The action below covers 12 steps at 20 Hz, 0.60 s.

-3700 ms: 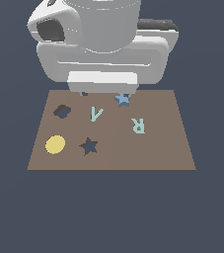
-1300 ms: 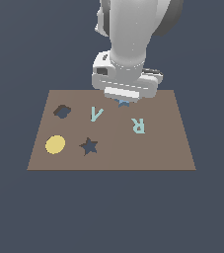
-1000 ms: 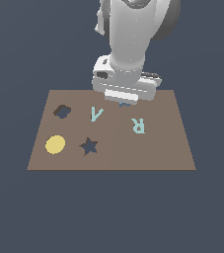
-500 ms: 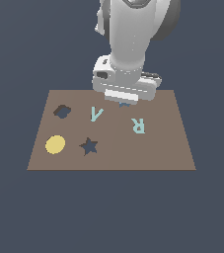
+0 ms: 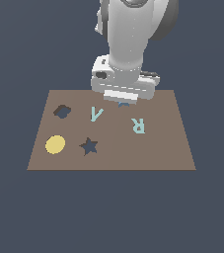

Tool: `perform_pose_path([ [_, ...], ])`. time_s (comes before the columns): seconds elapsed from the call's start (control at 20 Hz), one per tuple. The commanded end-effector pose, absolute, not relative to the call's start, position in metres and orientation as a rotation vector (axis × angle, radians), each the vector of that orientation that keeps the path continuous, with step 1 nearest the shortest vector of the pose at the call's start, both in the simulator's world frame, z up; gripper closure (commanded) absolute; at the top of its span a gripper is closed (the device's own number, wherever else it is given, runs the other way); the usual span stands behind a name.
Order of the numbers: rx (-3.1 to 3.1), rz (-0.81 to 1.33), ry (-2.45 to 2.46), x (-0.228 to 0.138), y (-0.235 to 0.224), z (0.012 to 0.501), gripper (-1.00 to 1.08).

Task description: Insert a designated object into the corresponding slot on a board.

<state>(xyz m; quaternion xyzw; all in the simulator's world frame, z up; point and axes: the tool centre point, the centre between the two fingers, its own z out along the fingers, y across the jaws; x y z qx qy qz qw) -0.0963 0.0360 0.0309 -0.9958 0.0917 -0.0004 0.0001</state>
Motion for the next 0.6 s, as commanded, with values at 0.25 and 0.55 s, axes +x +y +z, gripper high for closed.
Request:
perform_pose_path([
  [0.25, -3.139, -0.001, 0.124, -0.099, 0.025, 0.031, 1.08],
  [0.55, -3.140, -0.002, -0.089, -0.101, 0.011, 0.032, 1.08],
])
